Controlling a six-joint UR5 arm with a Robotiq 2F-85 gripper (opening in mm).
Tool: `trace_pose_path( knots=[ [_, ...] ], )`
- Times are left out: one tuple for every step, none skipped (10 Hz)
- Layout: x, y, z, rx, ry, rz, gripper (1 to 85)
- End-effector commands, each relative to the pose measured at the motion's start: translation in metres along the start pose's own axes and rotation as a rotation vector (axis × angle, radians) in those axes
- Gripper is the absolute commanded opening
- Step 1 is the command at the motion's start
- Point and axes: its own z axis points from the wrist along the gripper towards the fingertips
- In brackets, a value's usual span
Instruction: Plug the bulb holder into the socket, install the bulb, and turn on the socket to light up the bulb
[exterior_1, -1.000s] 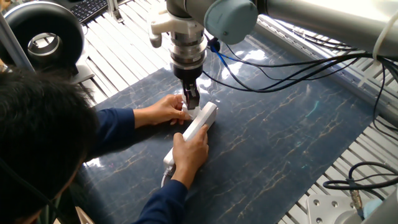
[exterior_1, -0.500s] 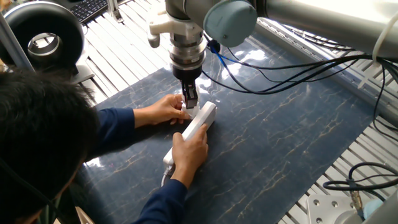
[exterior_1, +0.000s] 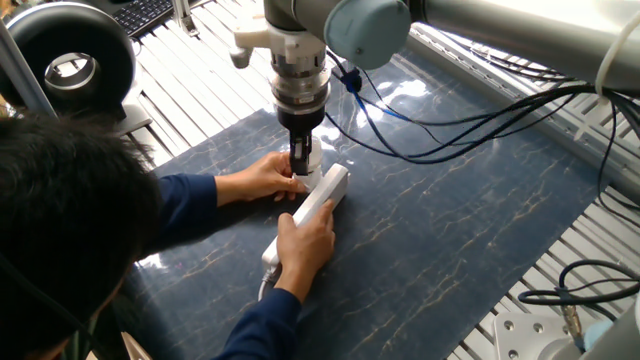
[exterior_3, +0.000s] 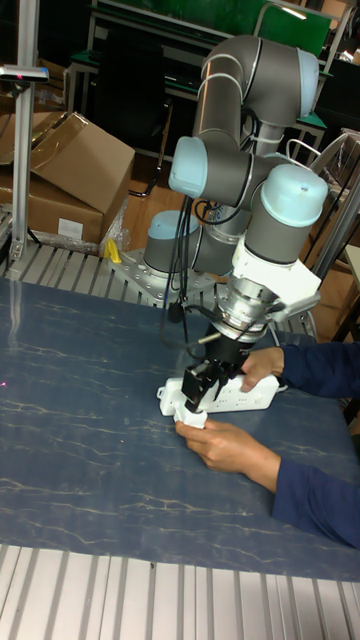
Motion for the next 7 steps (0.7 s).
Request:
trace_pose_path(
  knots=[
    [0.001, 0.018, -0.002, -0.076, 0.011, 0.259, 1.0],
    [-0.001, 0.019, -0.003, -0.095, 0.008, 0.31, 1.0],
    [-0.001, 0.016, -0.007, -0.132, 0.007, 0.351, 1.0],
    [0.0, 0.007, -0.011, -0.159, 0.005, 0.379, 1.0],
    [0.001, -0.004, -0.012, -0.175, -0.009, 0.362, 6.0],
    [-0.01, -0.001, -0.012, -0.208, -0.07, 0.283, 37.7],
    [-0.008, -0.013, -0.008, -0.16, -0.074, 0.212, 59.7]
  ],
)
